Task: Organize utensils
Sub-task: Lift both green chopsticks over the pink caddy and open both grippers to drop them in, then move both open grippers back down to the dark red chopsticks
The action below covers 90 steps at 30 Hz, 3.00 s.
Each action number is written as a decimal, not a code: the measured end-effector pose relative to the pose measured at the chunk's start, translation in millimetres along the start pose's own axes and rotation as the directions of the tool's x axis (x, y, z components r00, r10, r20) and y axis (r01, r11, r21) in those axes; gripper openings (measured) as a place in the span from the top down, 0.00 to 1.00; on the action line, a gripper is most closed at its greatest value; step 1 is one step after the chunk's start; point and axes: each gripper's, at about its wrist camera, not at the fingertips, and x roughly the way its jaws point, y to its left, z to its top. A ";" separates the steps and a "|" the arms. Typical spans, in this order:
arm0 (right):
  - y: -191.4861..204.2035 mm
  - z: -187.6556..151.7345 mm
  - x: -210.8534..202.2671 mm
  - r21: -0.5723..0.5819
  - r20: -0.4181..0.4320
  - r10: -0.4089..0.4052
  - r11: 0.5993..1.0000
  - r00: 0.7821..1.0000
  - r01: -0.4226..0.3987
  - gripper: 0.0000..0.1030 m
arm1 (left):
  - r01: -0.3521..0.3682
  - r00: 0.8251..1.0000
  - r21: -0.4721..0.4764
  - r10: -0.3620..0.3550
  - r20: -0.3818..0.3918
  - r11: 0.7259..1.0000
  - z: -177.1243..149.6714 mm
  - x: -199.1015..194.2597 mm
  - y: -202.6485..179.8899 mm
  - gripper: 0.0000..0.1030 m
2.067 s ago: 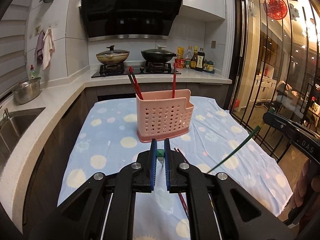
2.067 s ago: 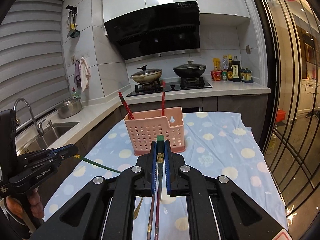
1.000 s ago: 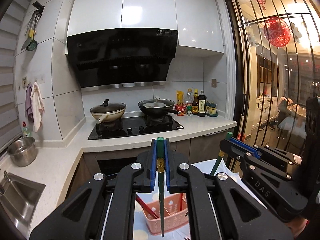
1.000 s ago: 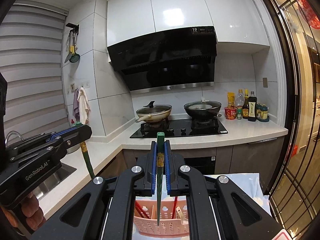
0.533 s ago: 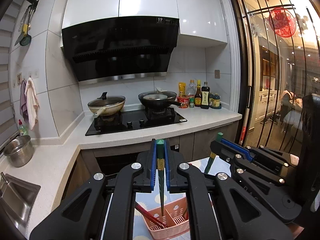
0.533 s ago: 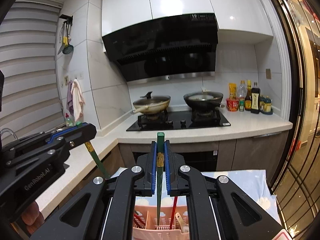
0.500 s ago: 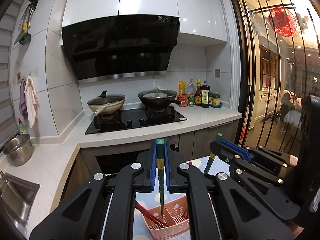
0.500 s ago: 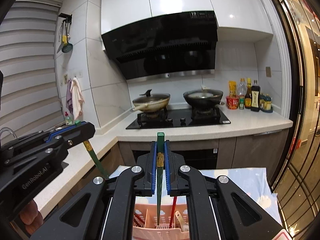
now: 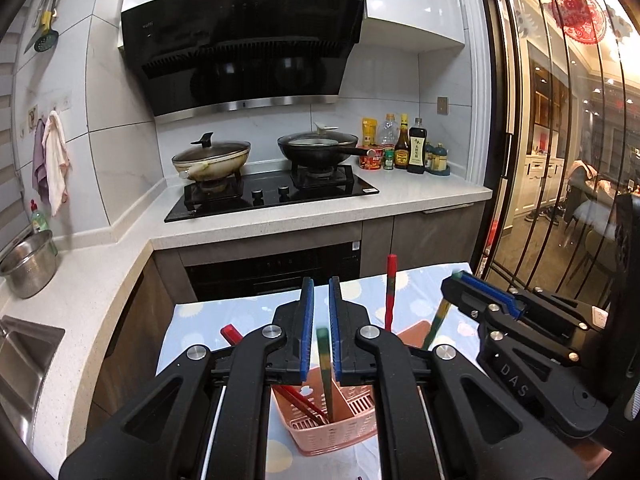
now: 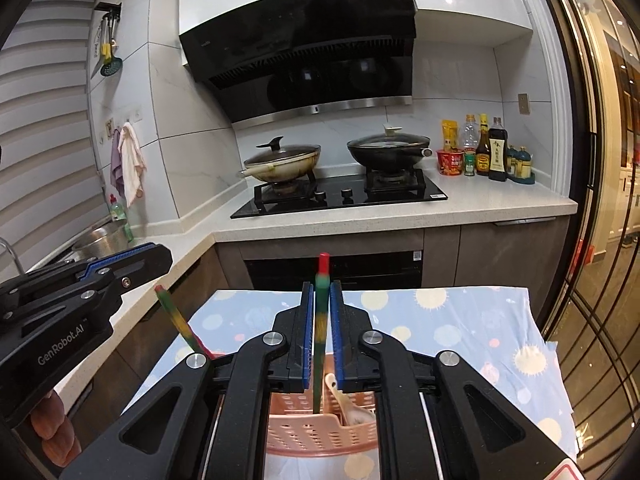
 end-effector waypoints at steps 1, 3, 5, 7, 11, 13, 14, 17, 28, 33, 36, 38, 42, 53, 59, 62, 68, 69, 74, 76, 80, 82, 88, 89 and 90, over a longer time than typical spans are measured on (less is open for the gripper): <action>-1.3 -1.4 -0.7 0.001 0.000 -0.003 1.000 1.000 0.003 0.87 | -0.007 1.000 -0.001 0.007 -0.005 1.000 -2.0 1.3 -0.7 0.85; -4.2 -3.0 -1.9 0.006 0.000 -0.005 1.000 1.000 0.005 0.86 | -0.022 1.000 -0.005 0.022 -0.002 1.000 -5.8 0.9 -0.5 0.68; -6.8 -4.0 -6.1 0.011 0.007 -0.007 1.000 1.000 0.007 0.80 | -0.041 0.999 -0.007 0.041 0.006 0.999 -9.0 -0.4 -0.3 0.55; -8.2 -5.8 -12.3 0.014 0.018 -0.007 1.000 1.000 0.007 0.76 | -0.052 0.999 -0.009 0.052 0.004 0.999 -10.9 -1.2 0.6 0.51; -8.1 -9.8 -25.4 0.011 0.031 -0.011 1.000 0.999 0.010 0.73 | -0.050 0.999 -0.010 0.050 0.000 0.999 -15.3 -6.1 1.4 0.50; -7.1 -12.5 -31.7 0.009 0.033 -0.010 1.000 0.999 0.010 0.72 | -0.053 0.999 -0.006 0.053 -0.003 0.999 -18.1 -9.1 0.7 0.50; -6.6 -12.9 -35.1 0.009 0.033 -0.009 1.000 0.999 0.009 0.71 | -0.053 0.999 -0.005 0.053 -0.005 0.999 -19.7 -10.6 0.9 0.50; -5.1 -18.5 -45.8 0.004 0.035 -0.012 1.000 0.999 0.012 0.71 | -0.052 0.999 -0.003 0.052 -0.006 0.999 -27.2 -17.9 0.4 0.48; -0.7 -62.0 -90.7 -0.021 -0.003 -0.018 1.000 1.000 0.018 0.71 | -0.033 0.999 -0.032 0.032 -0.023 0.999 -67.7 -51.4 0.2 0.38; -2.1 -93.1 -110.8 -0.026 -0.038 -0.027 0.999 0.999 0.026 0.71 | -0.032 0.998 -0.019 0.031 -0.054 0.999 -98.7 -64.0 -9.0 0.37; -3.2 -109.5 -122.7 -0.030 -0.052 -0.038 0.999 0.998 0.036 0.71 | -0.032 0.997 -0.005 0.031 -0.071 0.999 -119.1 -71.4 -15.7 0.33; -4.4 -119.1 -130.4 -0.027 -0.058 -0.043 0.999 0.997 0.042 0.71 | -0.028 0.996 -0.007 0.027 -0.086 1.000 -131.8 -75.6 -18.4 0.32; -6.9 -135.9 -142.1 -0.012 -0.082 -0.034 0.999 0.996 0.033 0.71 | -0.018 0.993 -0.015 0.016 -0.115 1.000 -153.8 -84.0 -21.9 0.32; -1.1 -186.5 -164.4 0.005 -0.159 0.001 1.000 0.987 0.000 0.71 | -0.003 0.981 -0.055 -0.008 -0.194 0.998 -205.6 -100.2 -28.7 0.32; -0.7 -213.7 -166.5 0.024 -0.213 0.014 1.000 0.977 -0.009 0.71 | -0.002 0.968 -0.067 -0.014 -0.249 0.998 -231.9 -101.6 -31.5 0.32; -1.9 -226.1 -165.1 0.040 -0.240 0.018 0.999 0.971 -0.009 0.71 | -0.001 0.962 -0.070 -0.019 -0.273 0.998 -246.6 -102.7 -32.7 0.32; -4.7 -255.5 -158.9 0.065 -0.309 0.026 0.998 0.951 -0.006 0.71 | -0.003 0.946 -0.071 -0.020 -0.324 0.998 -271.6 -101.4 -36.9 0.30; -5.6 -260.3 -157.9 0.068 -0.318 0.026 0.998 0.948 -0.005 0.71 | 0.000 0.943 -0.072 -0.024 -0.332 0.997 -275.3 -101.3 -38.1 0.30; -8.1 -279.3 -154.6 0.085 -0.351 0.032 0.996 0.936 -0.002 0.71 | 0.010 0.928 -0.072 -0.036 -0.370 0.997 -290.7 -100.8 -43.5 0.30; -7.8 -283.7 -153.7 0.088 -0.359 0.035 0.996 0.933 -0.003 0.71 | 0.013 0.923 -0.079 -0.042 -0.383 0.997 -295.1 -100.3 -44.2 0.28; -4.7 -288.7 -152.1 0.080 -0.370 0.035 0.997 0.928 -0.006 0.71 | 0.014 0.914 -0.096 -0.052 -0.402 0.995 -301.0 -98.8 -44.4 0.22; -2.6 -290.9 -151.0 0.072 -0.374 0.030 0.997 0.927 -0.004 0.71 | 0.017 0.911 -0.094 -0.054 -0.408 0.995 -303.4 -97.4 -45.7 0.22; -0.4 -295.0 -150.3 0.056 -0.375 0.018 0.998 0.927 0.004 0.72 | 0.018 0.914 -0.077 -0.048 -0.403 0.997 -306.6 -96.3 -48.2 0.22; -0.2 -294.7 -150.4 0.053 -0.374 0.014 0.999 0.927 0.006 0.72 | 0.016 0.915 -0.073 -0.044 -0.401 0.997 -307.1 -96.1 -48.4 0.22; 0.1 -295.0 -150.4 0.049 -0.373 0.009 0.999 0.928 0.009 0.72 | 0.016 0.916 -0.070 -0.043 -0.399 0.997 -307.1 -95.6 -49.1 0.22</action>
